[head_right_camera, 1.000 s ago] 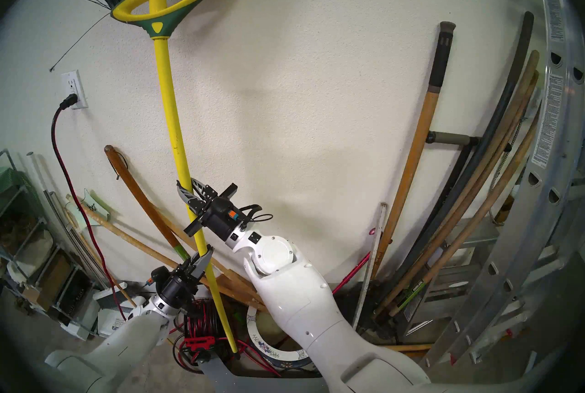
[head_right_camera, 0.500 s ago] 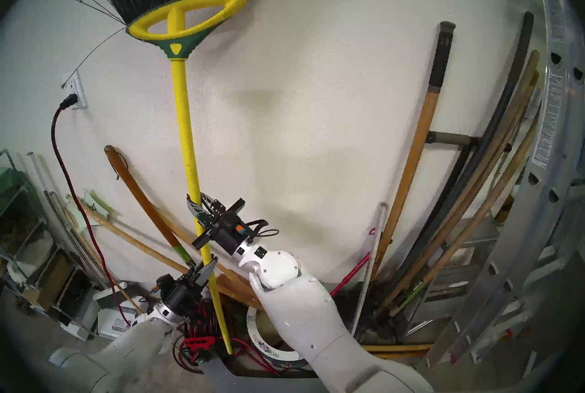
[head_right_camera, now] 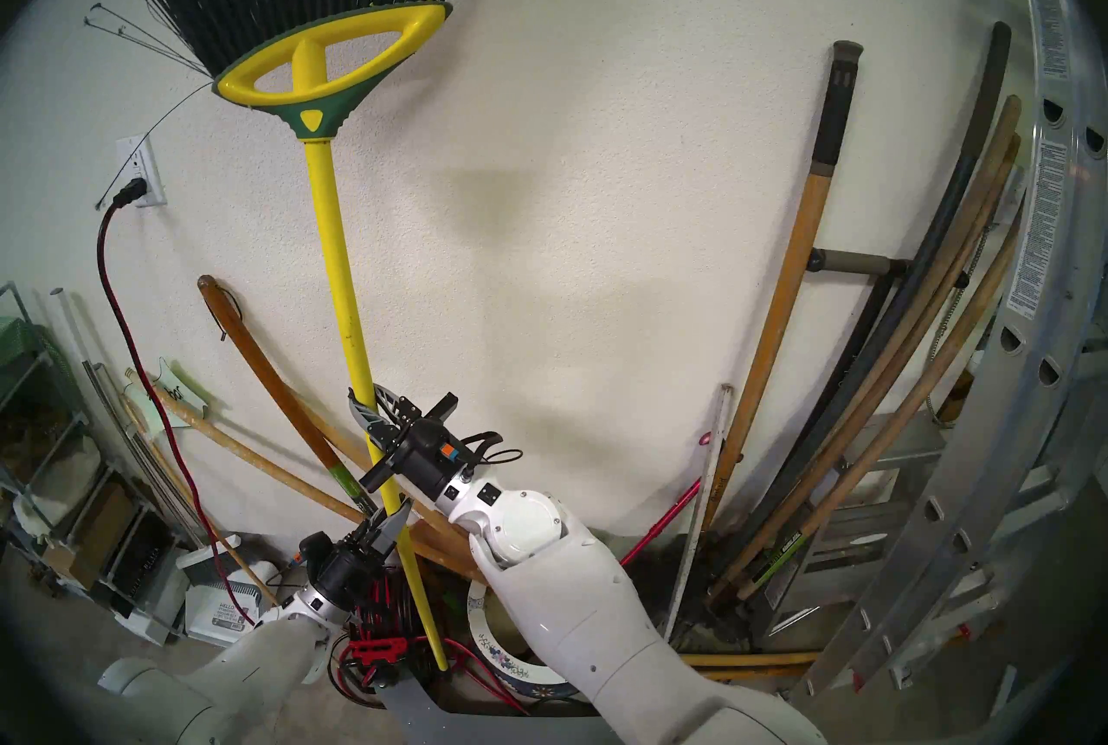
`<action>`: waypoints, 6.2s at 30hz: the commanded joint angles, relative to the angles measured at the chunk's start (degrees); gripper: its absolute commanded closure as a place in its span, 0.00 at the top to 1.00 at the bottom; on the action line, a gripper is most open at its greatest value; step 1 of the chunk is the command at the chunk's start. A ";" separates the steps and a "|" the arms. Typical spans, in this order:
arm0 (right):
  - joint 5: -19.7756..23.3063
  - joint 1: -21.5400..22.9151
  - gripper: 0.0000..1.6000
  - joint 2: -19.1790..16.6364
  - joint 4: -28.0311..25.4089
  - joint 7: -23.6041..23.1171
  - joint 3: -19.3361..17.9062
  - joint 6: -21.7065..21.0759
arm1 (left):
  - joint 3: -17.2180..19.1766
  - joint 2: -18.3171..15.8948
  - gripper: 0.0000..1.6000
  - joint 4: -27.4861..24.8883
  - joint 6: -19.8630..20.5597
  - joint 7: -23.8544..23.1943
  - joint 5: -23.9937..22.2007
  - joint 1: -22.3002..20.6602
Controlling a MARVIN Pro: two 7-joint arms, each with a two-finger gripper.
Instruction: Take wooden sticks or brooms out of the pot
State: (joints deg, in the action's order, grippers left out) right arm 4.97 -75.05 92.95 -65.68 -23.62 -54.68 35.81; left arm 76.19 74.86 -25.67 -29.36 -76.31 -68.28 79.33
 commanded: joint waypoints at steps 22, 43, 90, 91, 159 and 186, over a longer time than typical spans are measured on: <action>-3.96 5.66 0.00 3.92 14.24 8.55 0.25 3.90 | 0.06 1.08 0.00 10.42 0.98 -3.43 0.62 -5.41; -8.79 12.84 0.00 9.16 31.52 14.13 -2.18 9.12 | -0.12 1.05 0.00 15.67 0.23 -0.49 2.10 -8.22; -15.78 19.41 0.05 11.33 44.72 16.58 -5.16 12.00 | 0.59 2.31 0.00 19.65 1.23 12.16 5.54 -11.54; -15.78 19.41 0.05 11.33 44.72 16.58 -5.16 12.00 | 0.59 2.31 0.00 19.65 1.23 12.16 5.54 -11.54; -6.21 10.44 1.00 8.13 23.00 11.60 -3.33 19.19 | 1.58 3.85 0.00 19.94 0.38 11.44 7.17 -12.27; 1.27 -1.79 1.00 -3.64 -0.26 14.95 -15.52 19.19 | 1.50 4.50 0.00 19.88 -0.85 11.78 7.78 -13.05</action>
State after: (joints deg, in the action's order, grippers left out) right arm 5.09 -72.17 93.13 -60.14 -8.81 -68.20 55.01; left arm 77.92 78.73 -5.50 -30.12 -66.22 -60.76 67.43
